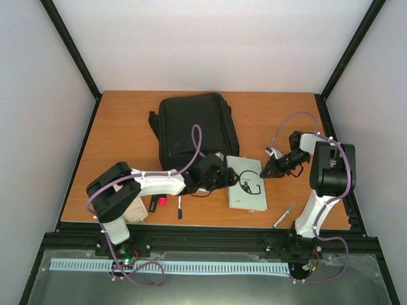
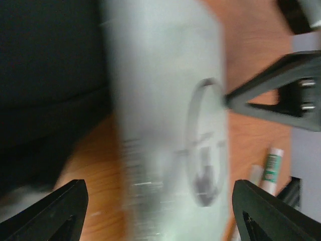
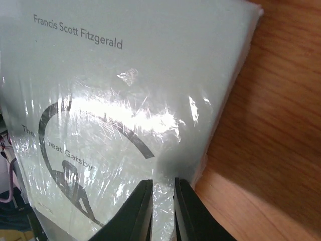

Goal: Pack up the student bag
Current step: Pick up the book from the center of the board.

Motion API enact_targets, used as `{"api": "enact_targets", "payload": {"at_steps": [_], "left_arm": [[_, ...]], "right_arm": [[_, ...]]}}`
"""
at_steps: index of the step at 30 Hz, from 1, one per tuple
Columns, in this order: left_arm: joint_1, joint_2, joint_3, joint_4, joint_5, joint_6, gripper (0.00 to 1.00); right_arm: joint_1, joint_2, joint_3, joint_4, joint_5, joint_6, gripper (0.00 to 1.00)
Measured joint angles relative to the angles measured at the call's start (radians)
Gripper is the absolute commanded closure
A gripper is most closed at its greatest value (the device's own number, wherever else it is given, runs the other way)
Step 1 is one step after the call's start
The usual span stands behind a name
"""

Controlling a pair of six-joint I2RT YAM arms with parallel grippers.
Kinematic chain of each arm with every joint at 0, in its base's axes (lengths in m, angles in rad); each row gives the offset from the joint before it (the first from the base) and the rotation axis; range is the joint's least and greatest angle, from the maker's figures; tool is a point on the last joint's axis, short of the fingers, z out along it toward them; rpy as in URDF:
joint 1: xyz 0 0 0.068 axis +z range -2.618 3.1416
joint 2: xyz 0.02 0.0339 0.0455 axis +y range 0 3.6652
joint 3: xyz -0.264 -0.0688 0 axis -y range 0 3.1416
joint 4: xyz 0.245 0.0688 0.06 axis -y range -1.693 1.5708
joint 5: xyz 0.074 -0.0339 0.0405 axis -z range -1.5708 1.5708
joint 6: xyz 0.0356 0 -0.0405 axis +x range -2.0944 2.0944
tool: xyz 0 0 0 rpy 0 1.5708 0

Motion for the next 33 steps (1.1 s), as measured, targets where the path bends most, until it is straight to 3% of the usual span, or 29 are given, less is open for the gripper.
{"api": "enact_targets", "payload": {"at_steps": [12, 19, 23, 29, 33], "left_arm": [[0.017, -0.092, -0.164, 0.066, 0.014, -0.022, 0.26], [0.017, 0.000, -0.151, 0.180, 0.104, -0.045, 0.33], [0.017, 0.073, -0.121, 0.228, 0.148, -0.074, 0.47], [0.017, 0.111, -0.094, 0.267, 0.196, -0.113, 0.83], [0.022, 0.102, -0.057, 0.284, 0.225, -0.135, 0.92]], "right_arm": [[0.009, 0.005, -0.009, 0.012, -0.050, 0.023, 0.82], [0.009, 0.009, -0.013, 0.012, -0.076, 0.023, 0.80], [0.009, 0.009, -0.017, 0.012, -0.084, 0.023, 0.79], [0.009, 0.006, -0.017, 0.010, -0.097, 0.020, 0.66], [-0.002, -0.021, -0.011, -0.019, -0.101, 0.006, 0.58]]}}
